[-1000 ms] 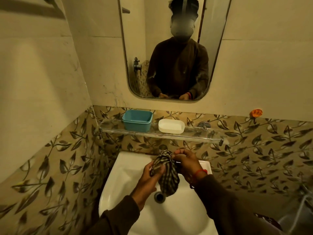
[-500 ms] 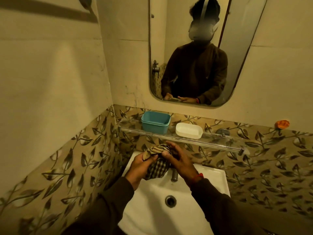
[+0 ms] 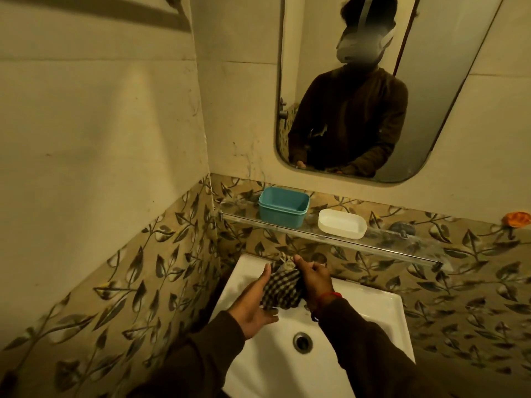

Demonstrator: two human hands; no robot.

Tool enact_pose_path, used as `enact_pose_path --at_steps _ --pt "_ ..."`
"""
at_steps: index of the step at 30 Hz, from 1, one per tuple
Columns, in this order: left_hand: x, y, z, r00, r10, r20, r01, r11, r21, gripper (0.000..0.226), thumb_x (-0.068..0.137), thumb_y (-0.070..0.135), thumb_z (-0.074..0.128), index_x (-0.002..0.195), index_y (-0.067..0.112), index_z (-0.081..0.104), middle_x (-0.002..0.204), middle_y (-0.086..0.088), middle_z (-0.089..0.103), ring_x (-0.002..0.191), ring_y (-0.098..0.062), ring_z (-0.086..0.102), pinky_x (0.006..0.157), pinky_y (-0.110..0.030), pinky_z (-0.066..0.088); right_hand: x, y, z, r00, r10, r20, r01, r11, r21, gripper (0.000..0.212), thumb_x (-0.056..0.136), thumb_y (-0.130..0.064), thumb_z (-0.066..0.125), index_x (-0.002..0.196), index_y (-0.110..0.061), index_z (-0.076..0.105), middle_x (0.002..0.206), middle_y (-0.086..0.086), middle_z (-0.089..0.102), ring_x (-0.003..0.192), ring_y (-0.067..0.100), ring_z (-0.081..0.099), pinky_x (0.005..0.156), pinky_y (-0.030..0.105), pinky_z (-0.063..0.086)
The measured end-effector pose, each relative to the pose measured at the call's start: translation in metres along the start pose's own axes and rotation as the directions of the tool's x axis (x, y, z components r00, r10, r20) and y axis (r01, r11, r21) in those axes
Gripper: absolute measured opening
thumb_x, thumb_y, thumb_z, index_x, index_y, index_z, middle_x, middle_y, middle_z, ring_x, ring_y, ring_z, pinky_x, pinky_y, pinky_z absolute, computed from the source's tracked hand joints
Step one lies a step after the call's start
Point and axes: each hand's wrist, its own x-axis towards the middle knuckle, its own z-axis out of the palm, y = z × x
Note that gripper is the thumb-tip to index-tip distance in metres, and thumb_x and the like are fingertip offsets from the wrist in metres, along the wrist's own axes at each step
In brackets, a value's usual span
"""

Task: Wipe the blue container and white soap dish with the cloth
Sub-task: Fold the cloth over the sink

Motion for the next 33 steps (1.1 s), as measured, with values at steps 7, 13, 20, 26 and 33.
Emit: enact_pose_path --at_steps 7,13,20,26,33 --pt "0.027 0.026 -0.015 0.982 0.165 -0.088 -0.183 0.942 -0.281 0.035 0.1 0.015 0.057 0.13 -0.004 0.06 0.111 -0.024 0.074 0.1 -0.035 0.073 0.075 -0.043 0.062 0.006 0.007 0.028 0.998 -0.046 0.051 0.051 0.993 -0.102 0.024 0.094 -0.027 0.059 0.1 -0.003 0.061 0.099 0.019 0.066 0.09 0.03 0.063 0.077 0.042 0.052" --pt "0.044 0.037 -0.032 0.963 0.201 -0.18 -0.238 0.947 -0.216 0.03 0.1 0.005 0.054 0.129 -0.003 0.059 0.118 -0.027 0.069 0.096 -0.036 0.071 0.069 -0.041 0.061 0.025 0.01 0.034 0.951 -0.236 0.2 0.288 0.91 -0.299 0.026 0.099 -0.018 0.05 0.123 -0.016 0.061 0.124 0.012 0.063 0.114 0.028 0.06 0.097 0.053 0.05" --pt "0.078 0.044 -0.044 0.97 0.134 -0.203 -0.171 0.969 -0.178 0.036 0.101 0.025 0.057 0.125 -0.001 0.063 0.123 -0.028 0.068 0.098 -0.036 0.069 0.077 -0.044 0.058 0.049 0.018 0.039 0.931 0.001 0.365 0.134 0.929 -0.345 0.04 0.084 -0.036 0.072 0.119 -0.025 0.058 0.117 0.001 0.062 0.099 0.026 0.065 0.064 0.045 0.061" --pt "0.112 0.046 -0.055 0.979 0.064 -0.192 -0.106 0.97 -0.22 0.041 0.105 0.027 0.047 0.131 -0.002 0.06 0.117 -0.027 0.069 0.103 -0.039 0.065 0.089 -0.052 0.053 0.08 0.026 0.05 0.965 0.045 0.259 0.032 0.958 -0.285 0.036 0.086 -0.008 0.07 0.117 -0.018 0.054 0.118 0.008 0.058 0.104 0.04 0.061 0.076 0.058 0.057" --pt "0.14 0.068 -0.062 0.974 0.08 -0.211 -0.115 0.981 -0.157 0.044 0.107 0.035 0.04 0.133 0.004 0.058 0.108 -0.018 0.069 0.092 -0.032 0.065 0.073 -0.042 0.051 0.116 0.024 0.069 0.965 -0.179 0.193 0.226 0.94 -0.254 0.037 0.087 0.002 0.063 0.119 -0.017 0.059 0.113 -0.004 0.061 0.113 0.026 0.055 0.098 0.045 0.049"
